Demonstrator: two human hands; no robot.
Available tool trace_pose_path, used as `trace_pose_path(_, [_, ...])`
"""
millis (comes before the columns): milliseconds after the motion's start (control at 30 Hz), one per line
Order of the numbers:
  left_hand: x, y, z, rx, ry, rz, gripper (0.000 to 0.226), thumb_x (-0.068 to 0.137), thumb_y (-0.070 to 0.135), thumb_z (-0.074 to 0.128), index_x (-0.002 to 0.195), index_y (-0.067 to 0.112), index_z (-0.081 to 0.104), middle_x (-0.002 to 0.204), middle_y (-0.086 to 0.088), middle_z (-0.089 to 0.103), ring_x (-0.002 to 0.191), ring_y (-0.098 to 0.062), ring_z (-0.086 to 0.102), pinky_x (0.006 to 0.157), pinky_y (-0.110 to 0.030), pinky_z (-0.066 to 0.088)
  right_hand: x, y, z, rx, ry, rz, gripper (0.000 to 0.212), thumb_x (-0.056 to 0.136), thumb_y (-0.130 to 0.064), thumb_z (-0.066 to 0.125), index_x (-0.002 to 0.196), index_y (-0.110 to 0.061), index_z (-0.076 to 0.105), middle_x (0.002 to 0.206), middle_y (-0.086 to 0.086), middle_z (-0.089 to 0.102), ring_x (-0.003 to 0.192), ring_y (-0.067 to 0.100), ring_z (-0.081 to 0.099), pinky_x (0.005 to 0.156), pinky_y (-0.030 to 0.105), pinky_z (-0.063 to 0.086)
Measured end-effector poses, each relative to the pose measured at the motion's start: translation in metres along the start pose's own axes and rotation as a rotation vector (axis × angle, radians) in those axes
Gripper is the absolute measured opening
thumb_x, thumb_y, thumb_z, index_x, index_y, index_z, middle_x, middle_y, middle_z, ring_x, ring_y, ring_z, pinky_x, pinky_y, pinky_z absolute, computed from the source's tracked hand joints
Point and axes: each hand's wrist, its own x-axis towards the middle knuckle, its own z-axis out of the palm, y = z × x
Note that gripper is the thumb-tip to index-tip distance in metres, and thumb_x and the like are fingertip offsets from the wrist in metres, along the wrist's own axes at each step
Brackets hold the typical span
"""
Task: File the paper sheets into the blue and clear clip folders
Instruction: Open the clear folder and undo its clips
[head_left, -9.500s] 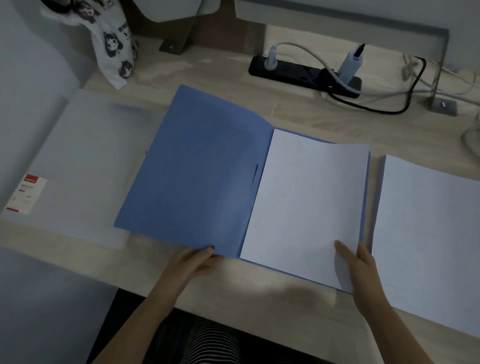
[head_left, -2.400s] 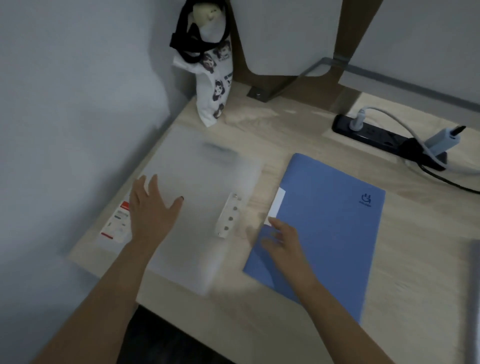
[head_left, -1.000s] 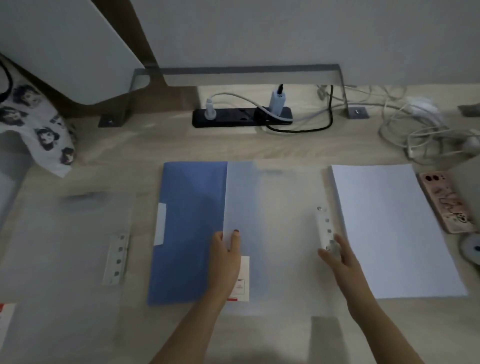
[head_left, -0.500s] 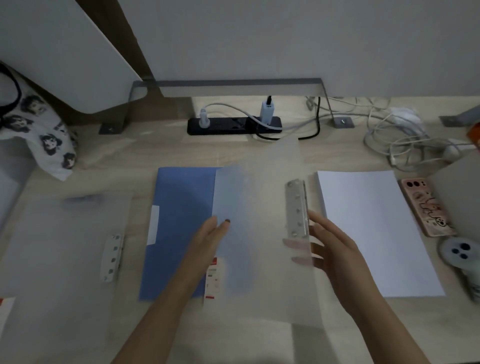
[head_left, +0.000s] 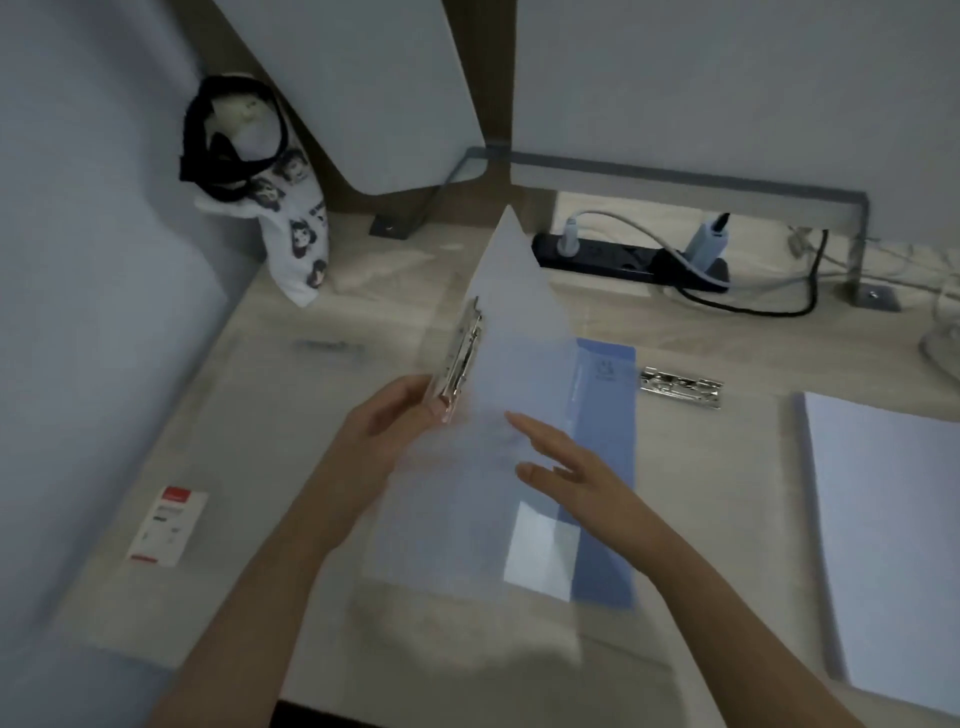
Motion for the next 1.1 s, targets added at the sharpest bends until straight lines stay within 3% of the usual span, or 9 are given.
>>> trace_pose_path(100, [0.003,-0.016,-0.029,0.004,0.083,-0.038,0.019,0.091,0.012,0.053,0.104,0.007,0.066,0.094,-0.003,0.071,0.088,-0.002,0.067,0.064,-0.018,0.056,0.020,0.025,0.007,-0.164,0.015,0.063,0.050,0.090,-0.023,0.057,0.132,-0.040,0.038,0.152,-0.009,0.024,0.138,-0.003,0.016,0.096,0.002,0.019])
trace_pose_path(167, [0.005,-0.029,-0.040,0.041,0.130,-0.048,0.016,0.092,0.010,0.051,0.100,0.008,0.065,0.090,0.002,0.067,0.074,0.011,0.063,0.056,-0.007,0.049,0.031,0.041,0.006,-0.328,0.070,0.109,0.058,0.088,-0.025,0.059,0.139,-0.034,0.034,0.156,0.002,0.016,0.144,0.010,0.012,0.101,0.012,0.021])
trace_pose_path(233, [0.011,-0.043,-0.053,0.055,0.171,-0.086,0.012,0.092,0.014,0.054,0.094,0.014,0.066,0.094,-0.001,0.069,0.082,0.007,0.066,0.067,-0.015,0.054,0.039,0.056,0.008,-0.534,0.129,0.145,0.069,0.086,-0.034,0.061,0.144,-0.030,0.024,0.157,0.010,0.009,0.146,0.022,0.009,0.112,0.031,0.018])
trace_pose_path(267, [0.015,-0.052,-0.059,0.051,0.180,-0.123,0.012,0.091,0.016,0.054,0.092,0.016,0.066,0.097,-0.004,0.071,0.091,-0.004,0.068,0.075,-0.028,0.058,0.042,0.063,0.009,-0.625,0.131,0.167,0.075,0.084,-0.042,0.059,0.145,-0.031,0.017,0.157,0.011,0.006,0.146,0.025,0.007,0.115,0.039,0.015])
trace_pose_path(333, [0.023,-0.065,-0.065,0.024,0.191,-0.192,0.015,0.094,0.015,0.049,0.091,0.016,0.064,0.096,-0.007,0.072,0.089,-0.015,0.071,0.074,-0.040,0.058,0.042,0.074,0.013,-0.748,0.096,0.227,0.085,0.078,-0.067,0.048,0.142,-0.040,-0.002,0.158,0.006,-0.003,0.146,0.025,-0.003,0.115,0.047,0.006])
trace_pose_path(433, [0.035,-0.083,-0.071,0.040,0.191,-0.230,0.018,0.097,0.014,0.043,0.096,0.014,0.060,0.093,-0.006,0.071,0.077,-0.010,0.071,0.062,-0.028,0.058,0.038,0.092,0.018,-0.861,0.107,0.178,0.103,0.047,-0.096,0.006,0.133,-0.043,-0.018,0.158,0.002,-0.012,0.145,0.024,-0.013,0.115,0.049,-0.003])
trace_pose_path(533, [0.040,-0.100,-0.078,-0.066,0.180,-0.295,0.020,0.097,0.014,0.043,0.101,0.012,0.063,0.087,-0.001,0.075,0.079,-0.012,0.072,0.063,-0.024,0.059,0.034,0.105,0.018,-0.909,0.093,0.138,0.107,0.044,-0.095,-0.009,0.136,-0.041,-0.019,0.156,-0.001,-0.018,0.143,0.021,-0.021,0.114,0.048,-0.009])
trace_pose_path(833, [0.030,-0.131,-0.071,-0.177,0.253,-0.333,0.022,0.095,0.002,0.043,0.089,0.009,0.063,0.064,0.011,0.073,0.064,0.001,0.069,0.059,-0.012,0.055,0.036,0.115,0.016,-0.949,0.019,0.107,0.087,0.051,-0.094,-0.005,0.124,-0.058,-0.034,0.147,-0.006,-0.033,0.136,0.020,-0.033,0.106,0.043,-0.024])
trace_pose_path(1100, [0.024,-0.138,-0.077,-0.219,0.148,-0.315,0.025,0.096,0.021,0.044,0.106,0.013,0.066,0.092,0.007,0.076,0.090,-0.006,0.070,0.080,-0.019,0.054,0.038,0.114,0.015,-0.974,-0.006,0.116,0.086,0.045,-0.095,-0.010,0.117,-0.059,-0.040,0.143,-0.007,-0.038,0.134,0.020,-0.035,0.105,0.043,-0.025])
